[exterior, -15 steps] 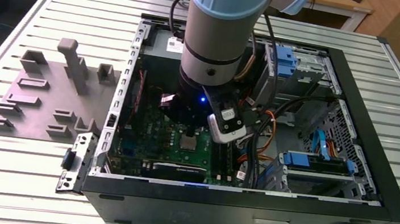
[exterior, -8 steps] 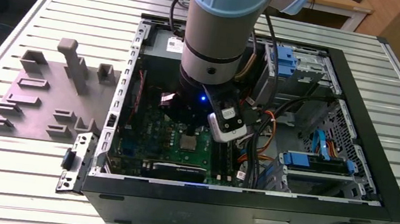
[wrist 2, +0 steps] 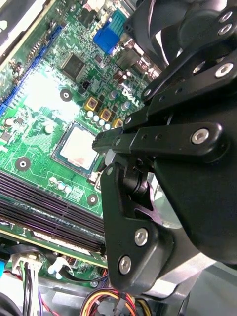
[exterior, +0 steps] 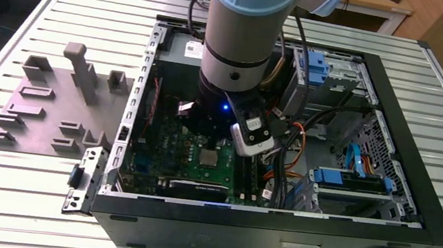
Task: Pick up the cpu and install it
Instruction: 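Close the cpu cover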
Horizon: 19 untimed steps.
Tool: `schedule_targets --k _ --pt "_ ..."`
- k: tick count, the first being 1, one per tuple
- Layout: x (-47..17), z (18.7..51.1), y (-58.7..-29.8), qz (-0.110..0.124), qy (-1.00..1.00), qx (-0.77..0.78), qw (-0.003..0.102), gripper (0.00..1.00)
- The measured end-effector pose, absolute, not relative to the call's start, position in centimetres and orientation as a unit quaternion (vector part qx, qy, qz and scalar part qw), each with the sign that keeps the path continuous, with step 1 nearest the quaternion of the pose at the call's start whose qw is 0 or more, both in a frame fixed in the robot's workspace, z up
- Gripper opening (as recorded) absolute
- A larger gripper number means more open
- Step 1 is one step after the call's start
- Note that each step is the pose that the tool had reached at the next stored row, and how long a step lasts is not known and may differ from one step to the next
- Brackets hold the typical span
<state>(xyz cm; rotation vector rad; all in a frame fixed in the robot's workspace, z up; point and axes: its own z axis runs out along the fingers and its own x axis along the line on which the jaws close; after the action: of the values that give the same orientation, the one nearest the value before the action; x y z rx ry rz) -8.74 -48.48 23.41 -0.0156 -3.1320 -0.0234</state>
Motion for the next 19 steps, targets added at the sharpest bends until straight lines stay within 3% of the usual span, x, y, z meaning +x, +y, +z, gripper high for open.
schedule_targets --k 19 --pt "-8.7 24.7 -48.5 -0.007 -1.000 -0.005 0.005 0.11"
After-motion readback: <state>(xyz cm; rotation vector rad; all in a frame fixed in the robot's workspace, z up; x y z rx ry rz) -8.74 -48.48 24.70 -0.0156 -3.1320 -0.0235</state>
